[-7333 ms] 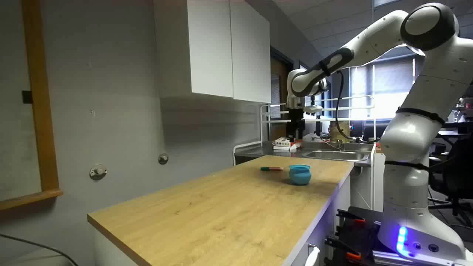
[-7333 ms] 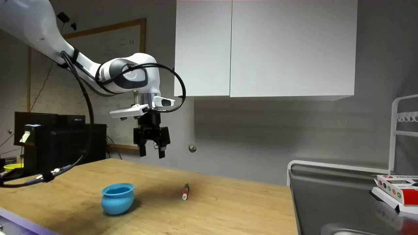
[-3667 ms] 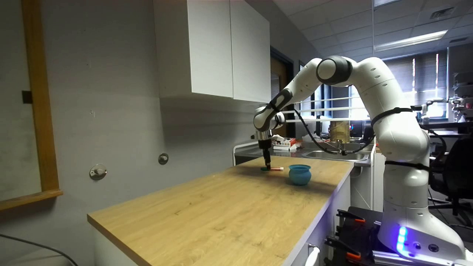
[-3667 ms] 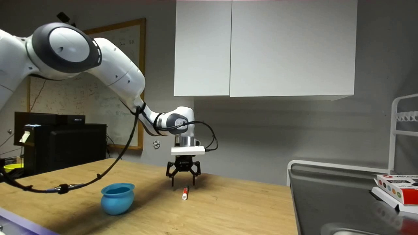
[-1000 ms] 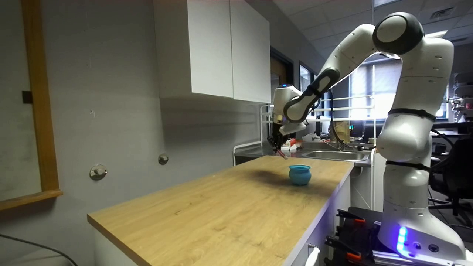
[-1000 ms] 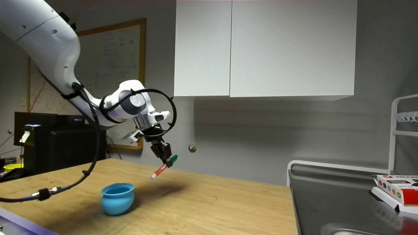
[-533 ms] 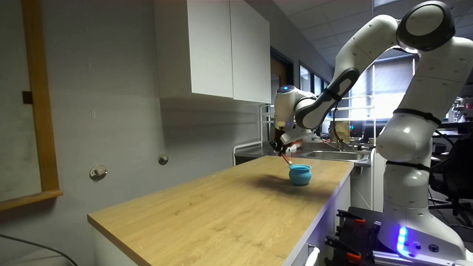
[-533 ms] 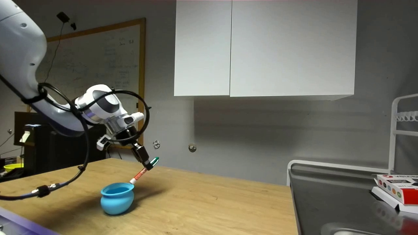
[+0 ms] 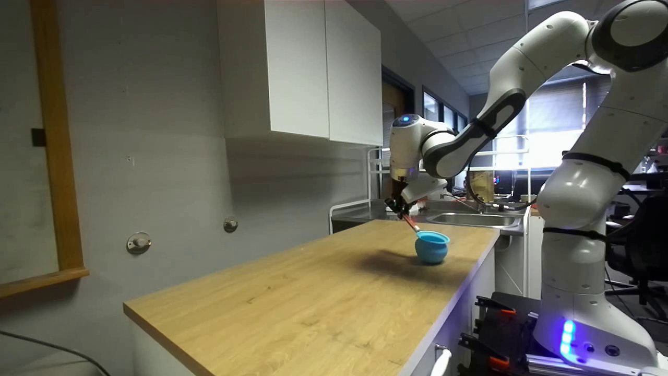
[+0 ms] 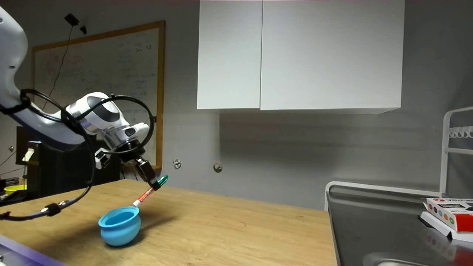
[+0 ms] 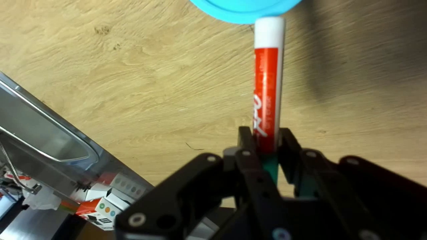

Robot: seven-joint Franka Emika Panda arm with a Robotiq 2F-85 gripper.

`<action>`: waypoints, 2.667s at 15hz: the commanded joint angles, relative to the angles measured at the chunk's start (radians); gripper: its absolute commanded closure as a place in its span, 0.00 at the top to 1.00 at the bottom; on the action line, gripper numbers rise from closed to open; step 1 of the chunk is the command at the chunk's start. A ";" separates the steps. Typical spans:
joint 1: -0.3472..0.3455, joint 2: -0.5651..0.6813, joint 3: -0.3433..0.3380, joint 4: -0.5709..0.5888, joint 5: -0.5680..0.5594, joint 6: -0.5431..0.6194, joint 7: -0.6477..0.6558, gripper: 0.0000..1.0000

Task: Put the marker in the blue object

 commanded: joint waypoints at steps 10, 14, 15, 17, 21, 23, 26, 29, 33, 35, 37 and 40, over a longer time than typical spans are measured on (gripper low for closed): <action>0.014 0.115 -0.059 0.124 0.028 -0.068 -0.071 0.07; 0.030 0.188 -0.084 0.193 0.097 -0.082 -0.133 0.07; 0.032 0.199 -0.088 0.198 0.114 -0.087 -0.144 0.07; 0.031 0.206 -0.095 0.190 0.128 -0.092 -0.151 0.07; 0.028 0.175 -0.104 0.134 0.118 -0.084 -0.124 0.07; 0.023 0.150 -0.108 0.101 0.109 -0.073 -0.112 0.07; 0.015 0.124 -0.115 0.079 0.106 -0.065 -0.101 0.07; 0.007 0.113 -0.111 0.082 0.099 -0.075 -0.092 0.07; 0.003 0.123 -0.105 0.118 0.100 -0.097 -0.096 0.07; 0.002 0.130 -0.105 0.145 0.104 -0.111 -0.106 0.07; 0.005 0.127 -0.109 0.168 0.113 -0.129 -0.118 0.07; 0.013 0.101 -0.116 0.186 0.128 -0.166 -0.140 0.07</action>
